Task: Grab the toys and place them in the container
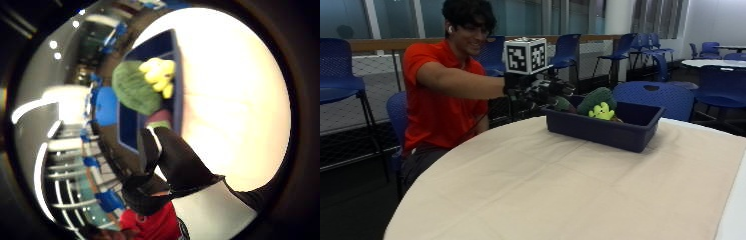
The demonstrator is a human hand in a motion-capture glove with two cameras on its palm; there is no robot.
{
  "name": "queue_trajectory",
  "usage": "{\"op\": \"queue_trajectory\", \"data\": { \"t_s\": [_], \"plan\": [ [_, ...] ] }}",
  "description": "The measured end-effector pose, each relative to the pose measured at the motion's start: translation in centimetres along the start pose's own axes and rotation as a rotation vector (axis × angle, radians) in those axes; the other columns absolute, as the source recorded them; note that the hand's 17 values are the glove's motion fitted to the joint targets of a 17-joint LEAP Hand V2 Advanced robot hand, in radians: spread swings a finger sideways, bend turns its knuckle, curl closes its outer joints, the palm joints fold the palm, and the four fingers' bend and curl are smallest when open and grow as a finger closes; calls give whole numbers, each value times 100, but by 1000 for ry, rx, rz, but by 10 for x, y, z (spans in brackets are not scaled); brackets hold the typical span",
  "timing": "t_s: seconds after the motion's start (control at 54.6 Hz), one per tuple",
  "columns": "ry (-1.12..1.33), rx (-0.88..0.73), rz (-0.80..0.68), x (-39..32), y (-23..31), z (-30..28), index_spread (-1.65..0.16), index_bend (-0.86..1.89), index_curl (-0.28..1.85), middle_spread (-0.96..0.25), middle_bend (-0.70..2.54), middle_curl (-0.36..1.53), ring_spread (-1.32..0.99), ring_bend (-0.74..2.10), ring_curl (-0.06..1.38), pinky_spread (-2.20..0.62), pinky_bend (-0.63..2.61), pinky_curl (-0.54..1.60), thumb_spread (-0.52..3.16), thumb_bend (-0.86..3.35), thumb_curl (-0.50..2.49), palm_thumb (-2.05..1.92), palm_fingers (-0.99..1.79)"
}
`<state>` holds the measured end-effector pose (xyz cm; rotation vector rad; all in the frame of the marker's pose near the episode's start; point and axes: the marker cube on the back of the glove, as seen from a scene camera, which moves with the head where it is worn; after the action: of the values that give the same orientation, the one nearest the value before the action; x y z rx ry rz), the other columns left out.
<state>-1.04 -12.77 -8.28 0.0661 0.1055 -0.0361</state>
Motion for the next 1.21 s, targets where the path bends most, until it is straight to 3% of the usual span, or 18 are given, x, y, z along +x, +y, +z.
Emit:
{"op": "queue_trajectory", "data": {
  "t_s": [0.293, 0.659, 1.209],
  "plan": [
    [32, 28, 79, 86, 41, 33, -33, 13, 18, -9, 15, 30, 5, 20, 32, 12, 97, 29, 108, -5, 27, -6, -14],
    [97, 77, 8, 87, 57, 24, -34, 13, 19, -11, 17, 30, 2, 19, 33, 9, 89, 28, 112, -4, 24, -4, -12],
    [99, 84, 49, 106, 82, 5, -35, 14, 21, -12, 17, 30, 0, 19, 33, 9, 85, 30, 115, -3, 23, -3, -10]
  ]
}}
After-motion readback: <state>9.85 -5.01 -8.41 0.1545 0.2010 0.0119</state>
